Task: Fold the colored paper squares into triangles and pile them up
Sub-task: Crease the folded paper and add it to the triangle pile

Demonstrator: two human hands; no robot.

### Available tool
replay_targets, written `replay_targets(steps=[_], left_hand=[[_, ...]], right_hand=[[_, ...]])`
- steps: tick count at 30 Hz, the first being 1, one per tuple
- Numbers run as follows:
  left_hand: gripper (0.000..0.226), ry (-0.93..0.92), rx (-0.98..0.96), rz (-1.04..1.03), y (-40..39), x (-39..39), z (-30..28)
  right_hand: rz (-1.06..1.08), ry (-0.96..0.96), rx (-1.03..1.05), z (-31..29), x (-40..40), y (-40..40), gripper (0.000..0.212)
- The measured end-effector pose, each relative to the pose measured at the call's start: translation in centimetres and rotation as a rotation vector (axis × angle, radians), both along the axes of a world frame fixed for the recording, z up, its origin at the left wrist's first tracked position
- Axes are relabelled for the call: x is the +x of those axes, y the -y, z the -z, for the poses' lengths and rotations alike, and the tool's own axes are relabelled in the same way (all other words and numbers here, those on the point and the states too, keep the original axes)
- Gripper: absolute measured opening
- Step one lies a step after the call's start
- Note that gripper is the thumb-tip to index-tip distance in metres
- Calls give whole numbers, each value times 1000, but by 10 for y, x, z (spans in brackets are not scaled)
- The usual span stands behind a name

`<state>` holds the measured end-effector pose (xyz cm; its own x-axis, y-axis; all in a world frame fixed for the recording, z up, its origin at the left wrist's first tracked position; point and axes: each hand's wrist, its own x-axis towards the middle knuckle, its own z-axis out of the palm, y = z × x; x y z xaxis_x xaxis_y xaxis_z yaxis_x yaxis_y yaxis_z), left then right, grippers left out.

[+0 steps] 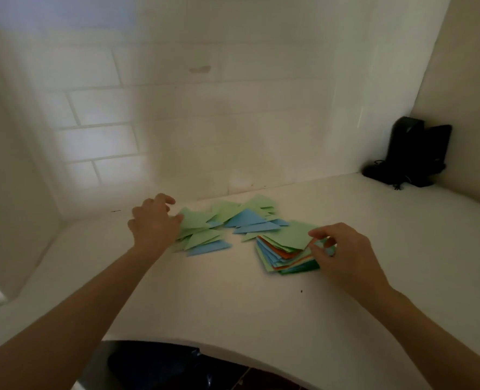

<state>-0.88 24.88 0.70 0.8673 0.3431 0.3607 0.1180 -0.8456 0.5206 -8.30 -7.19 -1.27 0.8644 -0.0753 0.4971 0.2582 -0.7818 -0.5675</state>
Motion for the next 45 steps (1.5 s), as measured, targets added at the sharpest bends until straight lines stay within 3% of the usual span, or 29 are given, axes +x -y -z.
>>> replay_targets(steps=[2,5,8,11,17,21,27,29,32,36,45], left_hand=[[26,141,91,37,17,3,4],[21,312,24,373,58,-3,7],[17,280,-12,751,96,-17,14],[24,160,32,898,121,-24,22],[36,23,119,883,126,-23,36],[35,74,96,741,118,-25,43],[57,-21,21,747,113,-31,43],[65,-46,-27,750,108,-31,42],[57,-94,-20,761,105,-35,38],[55,-119,-36,766,116,-41,37],[55,-93,-89,834,167,-36,43]], right_hand=[[-53,-40,-73,5,5,6,27],[-110,-39,-189,12,11,4,32],[-121,12,-265,14,16,-2,29],[-137,64,-309,15,22,-5,25],[-125,154,-328,21,23,-8,2],[-83,109,-278,24,21,-7,12],[-177,31,-137,16,14,-7,28],[-120,76,-102,10,13,-2,32],[42,13,9,6,19,10,35],[8,-243,-88,15,23,10,44],[90,-265,-111,16,8,46,52]])
